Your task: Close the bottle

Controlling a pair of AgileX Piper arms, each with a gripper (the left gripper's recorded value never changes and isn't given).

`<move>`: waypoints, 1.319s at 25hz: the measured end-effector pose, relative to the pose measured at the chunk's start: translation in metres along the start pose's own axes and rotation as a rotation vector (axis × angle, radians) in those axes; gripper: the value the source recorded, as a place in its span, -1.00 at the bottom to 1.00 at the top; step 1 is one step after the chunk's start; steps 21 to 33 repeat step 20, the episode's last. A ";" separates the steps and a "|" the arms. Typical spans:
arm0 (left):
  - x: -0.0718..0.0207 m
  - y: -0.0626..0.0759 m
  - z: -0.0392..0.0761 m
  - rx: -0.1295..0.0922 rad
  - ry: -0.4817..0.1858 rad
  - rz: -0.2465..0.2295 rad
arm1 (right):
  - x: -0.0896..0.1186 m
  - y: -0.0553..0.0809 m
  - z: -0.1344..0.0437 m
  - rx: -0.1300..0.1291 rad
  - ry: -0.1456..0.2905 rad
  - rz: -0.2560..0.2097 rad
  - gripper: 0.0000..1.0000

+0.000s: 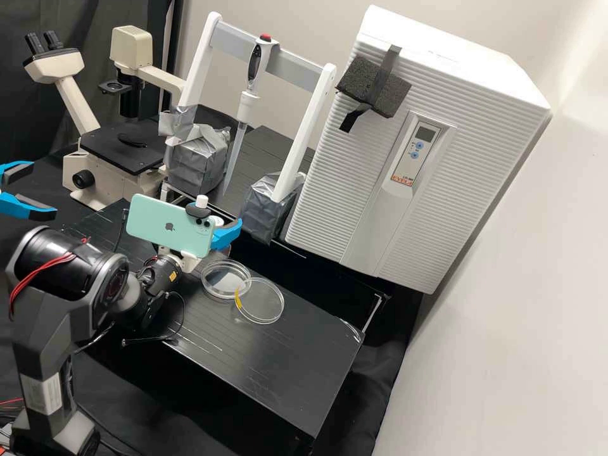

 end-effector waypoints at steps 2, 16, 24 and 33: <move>0.0005 0.001 -0.003 0.017 0.041 0.019 | -0.005 0.001 -0.003 0.001 0.012 0.004 1.00; 0.0014 0.003 -0.023 0.033 0.295 0.083 | -0.033 0.001 -0.028 -0.050 0.092 0.089 1.00; 0.0014 0.003 -0.023 0.033 0.295 0.083 | -0.041 0.003 -0.027 -0.022 0.093 0.097 1.00; 0.0014 0.003 -0.023 0.033 0.295 0.083 | -0.041 0.003 -0.027 -0.022 0.093 0.097 1.00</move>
